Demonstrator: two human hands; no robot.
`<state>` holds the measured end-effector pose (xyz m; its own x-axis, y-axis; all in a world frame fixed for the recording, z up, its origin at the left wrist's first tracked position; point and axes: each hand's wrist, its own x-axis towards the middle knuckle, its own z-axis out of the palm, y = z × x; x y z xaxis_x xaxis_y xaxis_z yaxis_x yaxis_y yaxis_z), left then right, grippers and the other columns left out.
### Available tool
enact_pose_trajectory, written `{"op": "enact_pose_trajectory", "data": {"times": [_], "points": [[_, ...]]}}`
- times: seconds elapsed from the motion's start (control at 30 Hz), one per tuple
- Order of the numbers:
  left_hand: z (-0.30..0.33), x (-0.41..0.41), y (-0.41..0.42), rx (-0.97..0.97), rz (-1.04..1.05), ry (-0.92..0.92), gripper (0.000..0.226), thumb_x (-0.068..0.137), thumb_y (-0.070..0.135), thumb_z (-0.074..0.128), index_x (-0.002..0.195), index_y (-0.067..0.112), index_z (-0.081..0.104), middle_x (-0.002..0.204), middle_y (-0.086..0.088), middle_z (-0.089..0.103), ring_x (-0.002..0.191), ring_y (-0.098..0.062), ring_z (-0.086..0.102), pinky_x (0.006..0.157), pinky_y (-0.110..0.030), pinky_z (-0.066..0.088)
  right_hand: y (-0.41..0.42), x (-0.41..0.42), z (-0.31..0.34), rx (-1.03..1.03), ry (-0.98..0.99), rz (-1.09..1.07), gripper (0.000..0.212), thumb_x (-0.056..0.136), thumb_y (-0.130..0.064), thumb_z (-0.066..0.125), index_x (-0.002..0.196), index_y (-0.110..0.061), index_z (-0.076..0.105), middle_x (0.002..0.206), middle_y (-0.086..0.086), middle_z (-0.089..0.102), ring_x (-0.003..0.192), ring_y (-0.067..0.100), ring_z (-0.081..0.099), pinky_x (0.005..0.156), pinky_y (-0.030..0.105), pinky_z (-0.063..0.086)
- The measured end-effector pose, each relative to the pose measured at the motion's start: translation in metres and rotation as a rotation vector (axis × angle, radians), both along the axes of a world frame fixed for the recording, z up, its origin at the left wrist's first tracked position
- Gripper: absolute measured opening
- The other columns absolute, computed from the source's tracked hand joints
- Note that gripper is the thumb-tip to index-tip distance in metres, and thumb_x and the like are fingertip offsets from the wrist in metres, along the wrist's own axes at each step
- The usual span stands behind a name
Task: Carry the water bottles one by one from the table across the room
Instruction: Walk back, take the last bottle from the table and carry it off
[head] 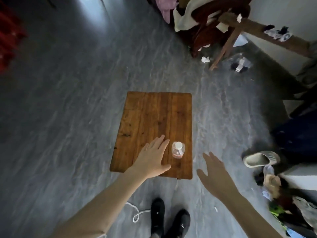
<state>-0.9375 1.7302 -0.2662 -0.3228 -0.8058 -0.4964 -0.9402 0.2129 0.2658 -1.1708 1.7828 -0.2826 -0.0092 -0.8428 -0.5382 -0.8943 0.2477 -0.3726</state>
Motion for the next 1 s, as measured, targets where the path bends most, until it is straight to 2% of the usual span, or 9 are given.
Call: {"op": "enact_pose_trajectory", "data": {"times": [0.2, 0.33, 0.43, 0.5, 0.63, 0.7, 0.8, 0.9, 1.0], "points": [[-0.102, 0.000, -0.027, 0.048, 0.073, 0.168, 0.111, 0.087, 0.044, 0.077, 0.162, 0.024, 0.000, 0.172, 0.004, 0.004, 0.157, -0.018, 0.016, 0.125, -0.037, 0.024, -0.022, 0.012, -0.084, 0.042, -0.021, 0.027, 0.059, 0.102, -0.038, 0.044, 0.156, -0.021, 0.025, 0.162, 0.006, 0.027, 0.148, 0.026, 0.025, 0.119, 0.037, 0.023], [-0.168, -0.003, -0.041, 0.188, 0.131, 0.380, 0.120, 0.082, 0.037, 0.084, 0.161, 0.032, -0.006, 0.170, 0.013, -0.002, 0.155, -0.008, 0.010, 0.119, -0.027, 0.017, -0.032, 0.020, -0.142, 0.104, -0.050, 0.036, 0.060, 0.098, -0.029, 0.050, 0.153, -0.019, 0.029, 0.156, 0.006, 0.034, 0.143, 0.027, 0.031, 0.115, 0.036, 0.028], [-0.208, -0.008, -0.051, 0.203, 0.178, 0.574, 0.108, 0.082, 0.032, 0.085, 0.159, 0.038, 0.009, 0.168, 0.020, 0.009, 0.143, 0.014, 0.011, 0.117, -0.018, 0.014, -0.040, 0.025, -0.187, 0.072, -0.143, -0.035, 0.054, 0.088, -0.032, 0.044, 0.141, -0.028, 0.040, 0.134, -0.003, 0.053, 0.122, 0.024, 0.052, 0.105, 0.045, 0.045], [-0.227, -0.009, -0.057, 0.160, 0.169, 0.658, 0.094, 0.083, 0.029, 0.084, 0.155, 0.039, 0.025, 0.165, 0.021, 0.022, 0.142, 0.021, 0.017, 0.119, -0.015, 0.018, -0.044, 0.025, -0.219, 0.004, -0.200, -0.069, 0.050, 0.086, -0.029, 0.044, 0.135, -0.029, 0.045, 0.122, -0.006, 0.058, 0.109, 0.020, 0.058, 0.094, 0.044, 0.052], [-0.249, -0.010, -0.065, 0.121, 0.196, 0.793, 0.076, 0.078, 0.021, 0.088, 0.142, 0.030, 0.049, 0.145, 0.026, 0.052, 0.138, 0.006, 0.044, 0.117, -0.019, 0.033, -0.055, 0.029, -0.253, -0.037, -0.184, -0.068, 0.034, 0.084, -0.027, 0.043, 0.117, -0.029, 0.049, 0.108, -0.008, 0.058, 0.096, 0.017, 0.060, 0.086, 0.043, 0.056], [-0.250, -0.012, -0.066, 0.091, 0.197, 0.819, 0.069, 0.075, 0.016, 0.090, 0.131, 0.034, 0.053, 0.127, 0.034, 0.059, 0.128, 0.005, 0.053, 0.109, -0.012, 0.038, -0.055, 0.031, -0.259, -0.007, -0.188, -0.093, 0.043, 0.081, -0.034, 0.037, 0.123, -0.028, 0.048, 0.115, -0.006, 0.057, 0.102, 0.021, 0.060, 0.085, 0.043, 0.057], [-0.235, -0.015, -0.067, 0.046, 0.225, 0.879, 0.068, 0.072, 0.015, 0.093, 0.125, 0.032, 0.055, 0.119, 0.032, 0.062, 0.122, 0.005, 0.058, 0.102, -0.009, 0.043, -0.055, 0.038, -0.256, -0.030, -0.262, -0.174, 0.040, 0.092, -0.017, 0.041, 0.131, -0.023, 0.047, 0.122, 0.000, 0.057, 0.107, 0.022, 0.059, 0.086, 0.039, 0.056], [-0.202, -0.014, -0.073, 0.008, 0.228, 0.925, 0.068, 0.070, 0.018, 0.094, 0.123, 0.037, 0.055, 0.117, 0.033, 0.064, 0.119, 0.004, 0.060, 0.100, -0.010, 0.046, -0.060, 0.045, -0.227, 0.096, -0.527, -0.485, 0.041, 0.099, -0.005, 0.041, 0.132, -0.026, 0.054, 0.123, -0.007, 0.061, 0.113, 0.014, 0.057, 0.095, 0.031, 0.047], [-0.160, -0.012, -0.078, -0.021, 0.204, 0.948, 0.069, 0.068, 0.018, 0.094, 0.119, 0.040, 0.053, 0.117, 0.036, 0.063, 0.117, 0.004, 0.061, 0.100, -0.011, 0.046, -0.062, 0.043, -0.190, 0.302, -1.067, -0.961, 0.033, 0.094, 0.002, 0.046, 0.118, -0.012, 0.065, 0.112, 0.007, 0.073, 0.114, 0.027, 0.066, 0.098, 0.041, 0.050]]}}
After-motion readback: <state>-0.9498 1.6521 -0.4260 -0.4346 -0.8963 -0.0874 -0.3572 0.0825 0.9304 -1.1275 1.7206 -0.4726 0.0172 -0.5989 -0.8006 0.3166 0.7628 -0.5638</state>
